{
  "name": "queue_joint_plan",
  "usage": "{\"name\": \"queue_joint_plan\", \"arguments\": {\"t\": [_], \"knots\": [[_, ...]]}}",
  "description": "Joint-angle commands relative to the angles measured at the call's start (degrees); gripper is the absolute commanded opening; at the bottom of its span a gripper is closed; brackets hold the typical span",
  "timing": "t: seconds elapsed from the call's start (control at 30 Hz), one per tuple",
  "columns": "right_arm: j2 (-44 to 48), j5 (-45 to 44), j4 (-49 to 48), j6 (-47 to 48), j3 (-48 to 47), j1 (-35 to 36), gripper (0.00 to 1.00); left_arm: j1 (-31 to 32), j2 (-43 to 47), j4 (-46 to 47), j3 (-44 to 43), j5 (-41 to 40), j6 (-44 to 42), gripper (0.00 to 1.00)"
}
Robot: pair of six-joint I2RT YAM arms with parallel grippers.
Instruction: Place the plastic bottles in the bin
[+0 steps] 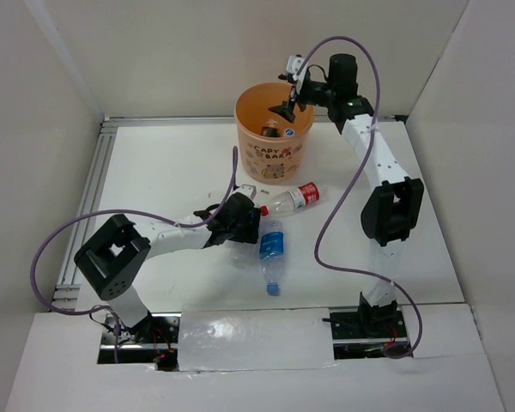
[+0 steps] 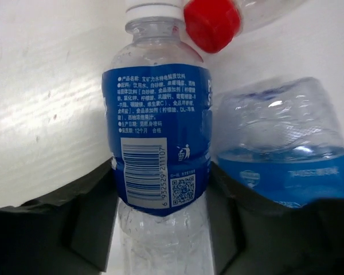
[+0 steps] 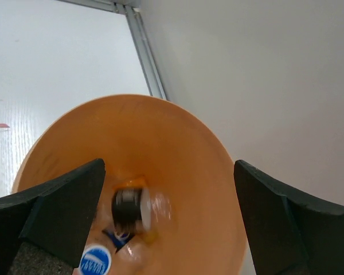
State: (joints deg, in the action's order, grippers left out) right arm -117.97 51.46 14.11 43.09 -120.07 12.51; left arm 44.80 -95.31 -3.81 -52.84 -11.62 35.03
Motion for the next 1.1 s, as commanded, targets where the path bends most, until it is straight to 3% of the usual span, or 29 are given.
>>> {"name": "queue_joint_plan", "arguments": {"t": [0.0, 0.13, 0.2, 0.33, 0.37, 0.4, 0.43, 0.47, 0.63, 0.83, 0.9, 0.93, 1.0, 1.07], "knots": [[12.0, -3.4, -2.9, -7.2, 1.9, -2.8, 1.00, 0.3, -1.5, 1.9, -0.7, 0.7, -0.9, 0.58], [17.9, -8.7, 2.3, -11.7, 7.5, -7.9, 1.00, 0.8, 4.4, -0.6, -0.7, 1.2, -3.5, 0.30], [19.4, -8.7, 6.4, -11.7, 8.8, -10.4, 1.00, 1.4, 8.5, -1.8, -1.9, 1.8, -5.3, 0.25], [23.1, -1.6, 18.9, -7.6, 16.1, -17.9, 0.49, 1.4, 16.7, -1.7, -6.7, 3.5, -10.9, 0.24], [24.8, 0.2, 21.4, -1.0, 20.9, -20.0, 0.30, 1.4, 17.3, -1.0, -10.4, 3.0, -12.9, 0.24], [25.7, 1.0, 23.5, 2.4, 23.5, -20.6, 0.26, 1.4, 17.3, -0.5, -12.5, 3.0, -14.1, 0.24], [26.6, 1.0, 26.5, 5.1, 26.3, -20.6, 0.26, 1.4, 16.3, 0.1, -14.8, 3.0, -15.1, 0.24], [28.4, 1.0, 27.9, 12.1, 31.6, -21.1, 0.34, 0.6, 15.3, 2.3, -19.1, 2.1, -16.7, 0.24], [33.0, 0.3, 27.9, 19.9, 44.6, -21.1, 0.70, -2.2, 5.4, 11.4, -33.2, 2.1, -20.2, 0.24], [33.5, 0.8, 29.2, 21.9, 49.1, -21.1, 0.80, -5.8, -11.4, 16.2, -52.7, -1.5, -20.8, 0.34], [33.5, 1.4, 29.7, 25.3, 49.9, -21.1, 0.86, -7.2, -15.1, 18.0, -55.8, -2.6, -21.4, 0.45], [34.0, 1.4, 29.7, 26.9, 50.9, -20.6, 0.88, -7.2, -16.6, 18.1, -58.1, -5.5, -22.2, 0.57], [34.0, 2.2, 29.7, 29.7, 52.6, -20.6, 0.91, -7.2, -20.4, 19.4, -59.7, -8.3, -22.7, 0.68], [34.7, 1.5, 29.7, 34.1, 54.7, -19.3, 0.92, -8.7, -22.9, 19.9, -61.8, -10.2, -23.3, 0.87]]}}
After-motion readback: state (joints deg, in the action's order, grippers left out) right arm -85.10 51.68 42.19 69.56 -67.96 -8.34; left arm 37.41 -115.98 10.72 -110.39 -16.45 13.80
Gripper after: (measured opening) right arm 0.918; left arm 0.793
